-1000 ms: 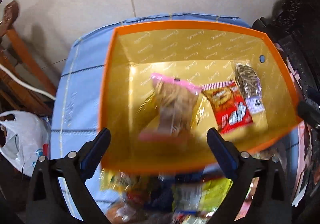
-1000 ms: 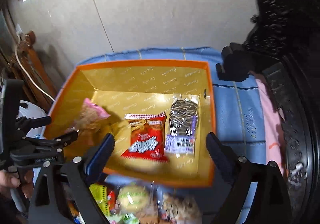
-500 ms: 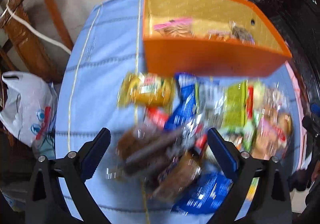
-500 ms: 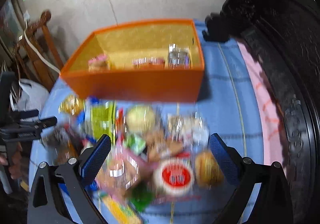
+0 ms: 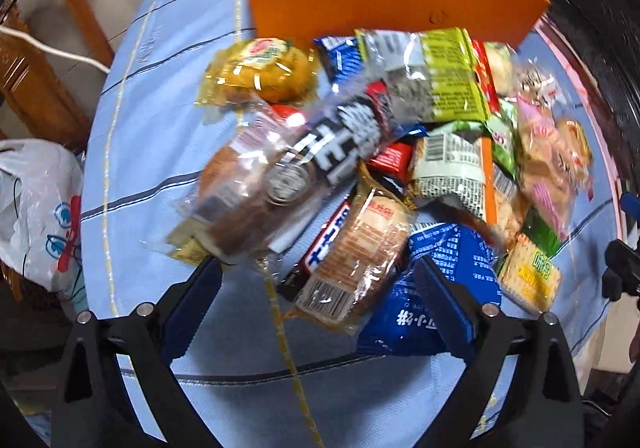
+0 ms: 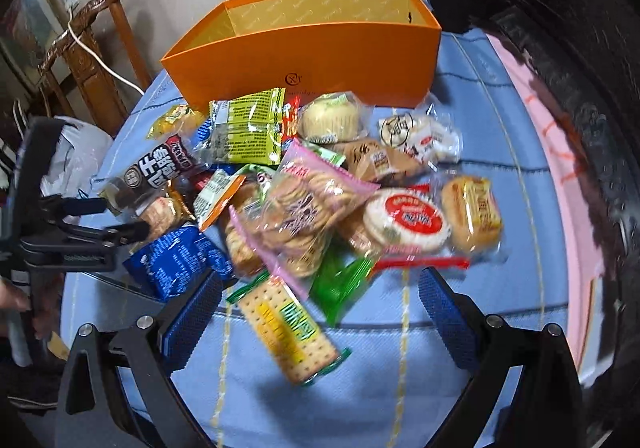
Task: Organize snacks
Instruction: 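Grasp the breadstick pack with left tool while right tool grasps WEIDAN crackers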
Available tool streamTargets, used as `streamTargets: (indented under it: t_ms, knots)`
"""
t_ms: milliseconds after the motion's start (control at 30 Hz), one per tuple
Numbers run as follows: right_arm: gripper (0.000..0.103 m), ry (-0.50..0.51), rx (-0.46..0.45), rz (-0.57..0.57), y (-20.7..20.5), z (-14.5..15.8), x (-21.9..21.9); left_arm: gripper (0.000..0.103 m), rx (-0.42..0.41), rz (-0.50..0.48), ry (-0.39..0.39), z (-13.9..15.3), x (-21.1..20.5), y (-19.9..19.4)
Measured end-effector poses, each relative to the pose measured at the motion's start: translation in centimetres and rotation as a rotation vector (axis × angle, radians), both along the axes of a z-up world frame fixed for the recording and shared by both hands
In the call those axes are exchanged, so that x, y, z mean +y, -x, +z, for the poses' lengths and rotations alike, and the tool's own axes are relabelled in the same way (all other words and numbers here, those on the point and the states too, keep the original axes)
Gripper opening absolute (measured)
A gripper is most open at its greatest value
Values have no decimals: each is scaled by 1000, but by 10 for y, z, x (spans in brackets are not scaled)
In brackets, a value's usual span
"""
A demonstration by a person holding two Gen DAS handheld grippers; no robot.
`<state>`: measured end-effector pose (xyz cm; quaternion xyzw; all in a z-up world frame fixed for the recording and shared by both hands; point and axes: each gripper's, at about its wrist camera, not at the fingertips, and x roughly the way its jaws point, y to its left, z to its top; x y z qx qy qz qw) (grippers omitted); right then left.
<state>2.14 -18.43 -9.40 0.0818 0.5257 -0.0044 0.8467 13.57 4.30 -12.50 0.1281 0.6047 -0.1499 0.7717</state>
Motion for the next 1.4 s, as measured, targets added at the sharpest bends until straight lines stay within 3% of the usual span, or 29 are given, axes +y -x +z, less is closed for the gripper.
streamTargets:
  t_ms: [167,367,467,533,700,767,867,933,1100,1200,1400]
  knots:
    - [99,-33,24,-22,8,-6,0,94,17,21,24,-13,-3,-9]
    - [99,-27,54,-4,10,-9,6,84,58,44,-1,-32,7,-10]
    - [99,-32,71,4,10,-13,5,62,44,-3,-6,-28,8,1]
    - [99,-20,101,16,10,-18,6,35,68,-26,41,-23,11,9]
    - [98,89,147,152,14,-34,25,22,89,-41,119,-5,22,24]
    - [96,155,152,203,14,-42,35,22,103,-29,159,1,28,26]
    - [79,171,195,274,10,-59,47,22,113,-11,208,8,41,22]
    - [62,194,238,295,6,-75,53,22,120,3,233,13,46,22]
    - [59,167,233,292,-1,-83,51,22,144,32,259,12,54,21]
    - [50,154,254,323,0,-80,55,22,140,38,252,11,47,20]
    - [47,-10,213,316,13,-42,53,22,102,15,249,26,36,23]
